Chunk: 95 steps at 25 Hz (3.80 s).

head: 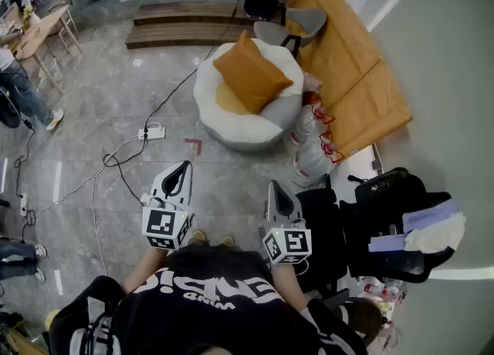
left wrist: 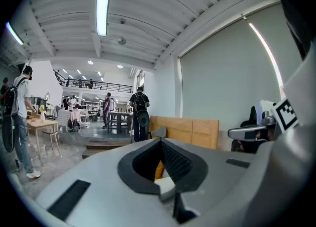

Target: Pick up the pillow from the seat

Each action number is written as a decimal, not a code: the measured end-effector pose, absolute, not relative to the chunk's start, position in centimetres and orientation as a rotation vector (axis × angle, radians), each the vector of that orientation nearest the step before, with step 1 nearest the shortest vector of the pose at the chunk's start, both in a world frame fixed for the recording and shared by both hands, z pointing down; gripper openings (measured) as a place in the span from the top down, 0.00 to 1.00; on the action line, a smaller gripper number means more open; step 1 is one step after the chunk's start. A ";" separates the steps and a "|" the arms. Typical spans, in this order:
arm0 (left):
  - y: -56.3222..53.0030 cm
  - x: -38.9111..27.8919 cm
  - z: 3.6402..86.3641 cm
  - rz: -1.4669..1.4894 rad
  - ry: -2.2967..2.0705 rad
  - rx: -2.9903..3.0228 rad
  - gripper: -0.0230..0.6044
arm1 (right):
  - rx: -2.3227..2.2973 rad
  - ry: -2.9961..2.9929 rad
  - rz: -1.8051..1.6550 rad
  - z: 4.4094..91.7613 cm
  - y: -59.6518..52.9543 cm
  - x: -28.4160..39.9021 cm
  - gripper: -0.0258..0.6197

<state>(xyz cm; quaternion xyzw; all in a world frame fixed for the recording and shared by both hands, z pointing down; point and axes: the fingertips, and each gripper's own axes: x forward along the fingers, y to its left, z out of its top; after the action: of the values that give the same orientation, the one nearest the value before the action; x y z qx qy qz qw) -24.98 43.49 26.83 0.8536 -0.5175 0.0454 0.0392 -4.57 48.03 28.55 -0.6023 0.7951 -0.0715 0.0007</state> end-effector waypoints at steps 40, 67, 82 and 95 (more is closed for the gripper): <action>35.2 -24.6 27.6 0.151 -1.449 2.671 0.95 | -1.907 2.472 -0.222 28.3 40.8 -4.6 0.93; 21.2 -14.4 28.6 0.177 -1.494 2.641 0.95 | -1.896 2.499 -0.280 30.6 27.6 6.6 0.93; 10.1 -11.6 29.4 0.189 -1.460 2.659 0.95 | -1.928 2.461 -0.310 32.0 17.9 9.2 0.93; -6.7 -10.7 28.8 0.206 -1.402 2.669 0.95 | -1.978 2.433 -0.344 31.6 2.3 9.9 0.93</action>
<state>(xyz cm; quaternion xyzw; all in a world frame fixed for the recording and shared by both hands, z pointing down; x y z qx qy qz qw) -10.69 -6.68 28.85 0.8817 -0.4631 0.0680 0.0597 9.92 2.26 31.64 -0.6270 0.7713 -0.1090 -0.0065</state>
